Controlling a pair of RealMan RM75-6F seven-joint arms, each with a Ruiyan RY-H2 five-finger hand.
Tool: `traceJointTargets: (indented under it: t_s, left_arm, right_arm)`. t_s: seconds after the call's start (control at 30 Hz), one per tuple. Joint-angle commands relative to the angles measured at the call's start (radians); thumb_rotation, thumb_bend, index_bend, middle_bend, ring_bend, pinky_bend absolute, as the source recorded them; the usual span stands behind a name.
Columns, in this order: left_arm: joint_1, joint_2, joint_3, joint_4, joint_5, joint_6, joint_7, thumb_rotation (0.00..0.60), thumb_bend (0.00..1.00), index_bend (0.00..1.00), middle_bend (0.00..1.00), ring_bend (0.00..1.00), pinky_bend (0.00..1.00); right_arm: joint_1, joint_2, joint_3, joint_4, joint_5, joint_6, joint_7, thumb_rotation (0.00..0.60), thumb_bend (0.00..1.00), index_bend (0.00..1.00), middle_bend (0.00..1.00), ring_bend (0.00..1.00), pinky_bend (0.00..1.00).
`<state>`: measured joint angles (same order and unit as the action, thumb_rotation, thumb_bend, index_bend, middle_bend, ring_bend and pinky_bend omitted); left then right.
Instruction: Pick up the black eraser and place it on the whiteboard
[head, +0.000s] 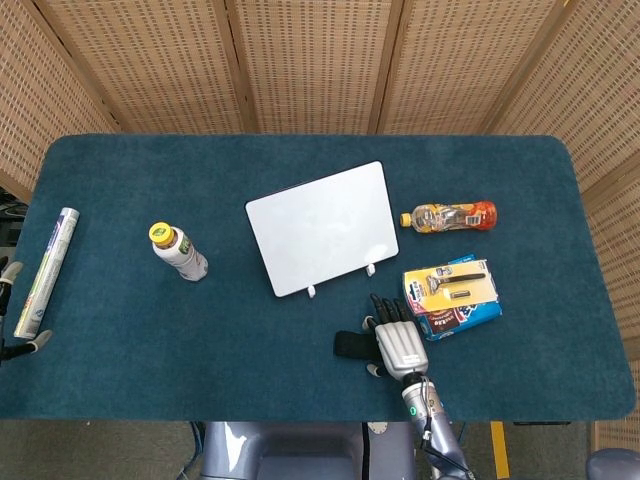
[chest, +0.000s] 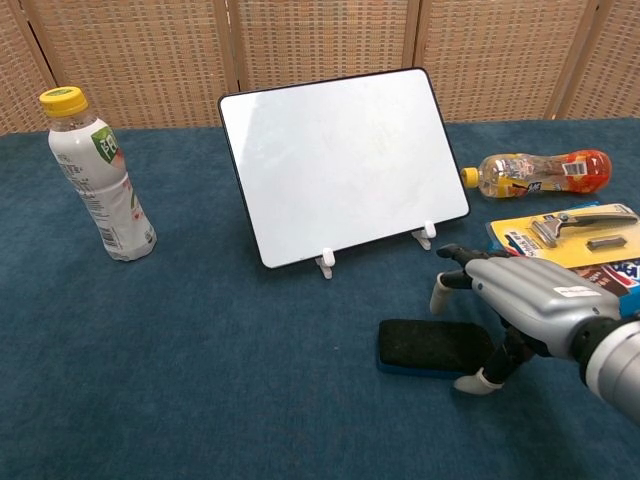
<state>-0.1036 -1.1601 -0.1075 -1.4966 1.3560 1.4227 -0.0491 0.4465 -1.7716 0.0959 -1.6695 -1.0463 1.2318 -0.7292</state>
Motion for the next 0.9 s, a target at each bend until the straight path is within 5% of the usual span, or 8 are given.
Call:
traceJointTargets:
  t_s: [0.03,0.9]
  left_arm:
    - [0.0,0.0,0.0,-0.001,0.001,0.001,-0.002,0.6,0.16,0.0,0.0,0.0,0.0]
    - [0.002,0.0,-0.002,-0.001,0.004,0.008,-0.011,0.6,0.17,0.0,0.0,0.0,0.0]
  right_arm:
    - [0.001,-0.001,-0.002,0.002,-0.002,0.0,-0.001,0.6,0.16,0.34,0.0,0.0,0.0]
    - [0.004,-0.006,-0.01,0.012,-0.012,0.019,-0.002,0.6,0.21,0.5,0.0,0.0,0.0]
